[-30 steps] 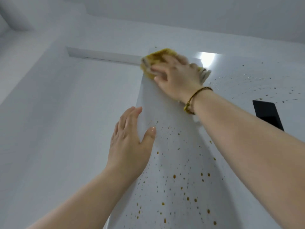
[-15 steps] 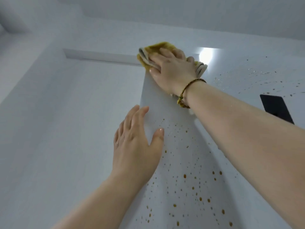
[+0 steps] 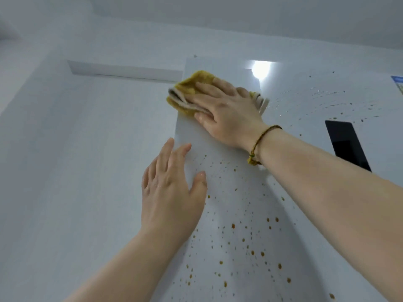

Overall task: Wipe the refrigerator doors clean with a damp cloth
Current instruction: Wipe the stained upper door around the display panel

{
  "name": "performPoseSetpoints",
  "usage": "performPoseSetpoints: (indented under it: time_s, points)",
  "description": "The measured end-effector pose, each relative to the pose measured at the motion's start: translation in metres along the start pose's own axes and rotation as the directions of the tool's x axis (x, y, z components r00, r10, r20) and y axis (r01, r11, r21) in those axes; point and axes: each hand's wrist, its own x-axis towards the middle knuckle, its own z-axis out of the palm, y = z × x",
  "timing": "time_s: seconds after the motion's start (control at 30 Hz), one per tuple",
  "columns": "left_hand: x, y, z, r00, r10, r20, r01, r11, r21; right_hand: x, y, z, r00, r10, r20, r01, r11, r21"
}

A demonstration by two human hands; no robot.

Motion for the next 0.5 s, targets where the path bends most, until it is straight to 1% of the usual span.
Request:
performPoseSetpoints:
  time_s: [0.03, 0.07, 0.1, 0.13, 0.17, 0.2, 0.23, 0.27, 0.3, 0.33, 0.37, 0.43, 0.5]
  points:
    - [0.000, 0.000, 0.000, 1.000, 0.003, -0.001, -0.003, 1.000, -0.002, -0.004, 0.005, -0.004, 0.998, -0.066, 0.023, 0.066, 0.998, 0.007]
    - [0.000, 0.000, 0.000, 1.000, 0.008, -0.005, -0.008, 1.000, -0.006, -0.006, 0.014, -0.007, 0.995, -0.085, 0.044, 0.085, 0.996, 0.003]
    - [0.001, -0.001, 0.000, 1.000, 0.011, -0.005, -0.011, 1.000, -0.014, -0.005, 0.026, -0.011, 0.998, -0.046, 0.051, 0.047, 0.999, -0.016]
    - [0.001, -0.002, 0.000, 1.000, 0.009, -0.009, -0.009, 0.999, -0.031, -0.003, 0.039, -0.014, 0.998, 0.046, 0.046, -0.044, 0.998, -0.040]
    - [0.002, -0.002, 0.000, 1.000, 0.004, -0.011, -0.005, 0.999, -0.050, 0.000, 0.053, -0.018, 0.983, 0.181, 0.020, -0.180, 0.983, -0.044]
    - [0.001, -0.002, 0.000, 1.000, 0.002, -0.012, -0.003, 0.998, -0.065, 0.000, 0.065, -0.022, 0.944, 0.331, -0.021, -0.331, 0.944, -0.013]
    - [0.001, -0.002, 0.001, 1.000, 0.006, -0.010, -0.007, 0.997, -0.075, -0.001, 0.073, -0.024, 0.888, 0.456, -0.060, -0.455, 0.890, 0.029]
    - [0.001, -0.002, 0.001, 1.000, 0.014, -0.011, -0.015, 0.997, -0.079, -0.003, 0.075, -0.023, 0.846, 0.527, -0.082, -0.524, 0.850, 0.058]
    - [0.001, -0.003, 0.002, 1.000, 0.023, -0.016, -0.025, 0.997, -0.078, -0.004, 0.071, -0.022, 0.839, 0.537, -0.087, -0.535, 0.844, 0.050]
    - [0.001, -0.004, 0.002, 0.999, 0.033, -0.024, -0.034, 0.996, -0.079, -0.006, 0.065, -0.020, 0.859, 0.506, -0.076, -0.506, 0.862, 0.021]
    - [0.001, -0.005, 0.003, 0.999, 0.038, -0.031, -0.040, 0.996, -0.079, -0.009, 0.056, -0.018, 0.895, 0.442, -0.058, -0.443, 0.897, 0.001]
    - [0.002, -0.005, 0.003, 0.998, 0.043, -0.042, -0.046, 0.997, -0.061, -0.019, 0.038, -0.013, 0.968, 0.250, -0.016, -0.250, 0.968, -0.004]
    - [0.003, -0.006, 0.002, 0.997, 0.041, -0.062, -0.043, 0.999, -0.031, -0.028, 0.030, -0.009, 0.998, 0.059, 0.017, -0.059, 0.998, 0.023]
